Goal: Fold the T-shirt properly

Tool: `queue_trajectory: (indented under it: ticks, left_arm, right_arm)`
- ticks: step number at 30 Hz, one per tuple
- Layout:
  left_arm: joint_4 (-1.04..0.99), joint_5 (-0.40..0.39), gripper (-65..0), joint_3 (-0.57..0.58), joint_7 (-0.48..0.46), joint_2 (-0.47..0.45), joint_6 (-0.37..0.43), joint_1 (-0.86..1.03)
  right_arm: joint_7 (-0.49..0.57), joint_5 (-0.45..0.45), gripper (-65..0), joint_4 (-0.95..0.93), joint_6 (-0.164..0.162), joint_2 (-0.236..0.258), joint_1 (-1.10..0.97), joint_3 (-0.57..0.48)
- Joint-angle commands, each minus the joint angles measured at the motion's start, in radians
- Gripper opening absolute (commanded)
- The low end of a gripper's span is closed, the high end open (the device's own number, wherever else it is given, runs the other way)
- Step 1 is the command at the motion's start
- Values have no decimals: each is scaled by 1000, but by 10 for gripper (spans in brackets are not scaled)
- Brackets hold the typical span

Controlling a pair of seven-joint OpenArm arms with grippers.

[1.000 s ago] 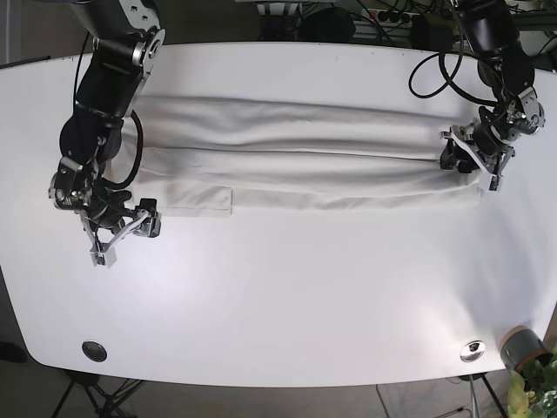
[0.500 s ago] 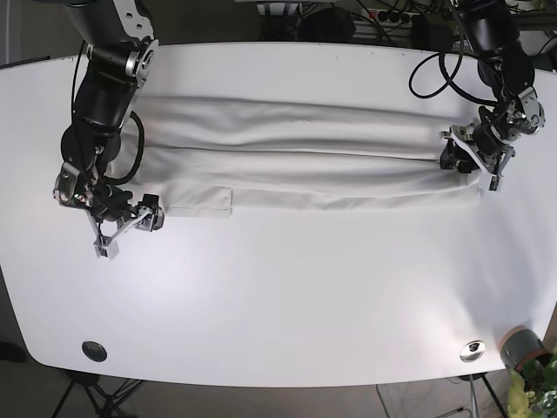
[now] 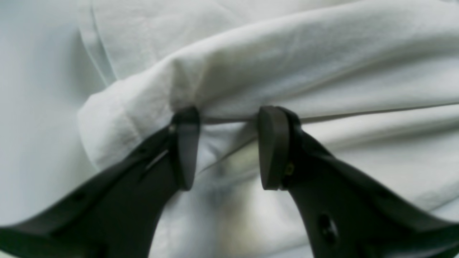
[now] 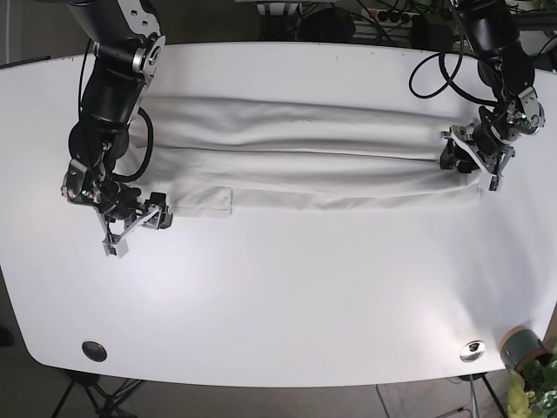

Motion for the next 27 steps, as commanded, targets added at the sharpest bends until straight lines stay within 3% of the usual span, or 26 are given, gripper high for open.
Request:
queue_trajectory:
  ticks: [1,10,16,21,27]
  left_arm:
    - [-5,42,-404,3,63,-7,2,7]
    - [-5,42,-404,3,63,-7,2,7]
    - [-5,42,-404,3,63,-7,2,7]
    - [-5,42,-404,3,63,-7,2,6]
    - [-5,42,-404,3,63,-7,2,6]
  right_arm:
    - [-23,-1,-322,13,6,10,7,-1]
    - [-22,-1,-415,13,7,8,4,-1]
    - [-22,-1,-642,13,7,8,9,1]
    - [-27,0,-631,82,7,-4,-5,1]
    - [-117,65,-631,233,0,-24,-45,4]
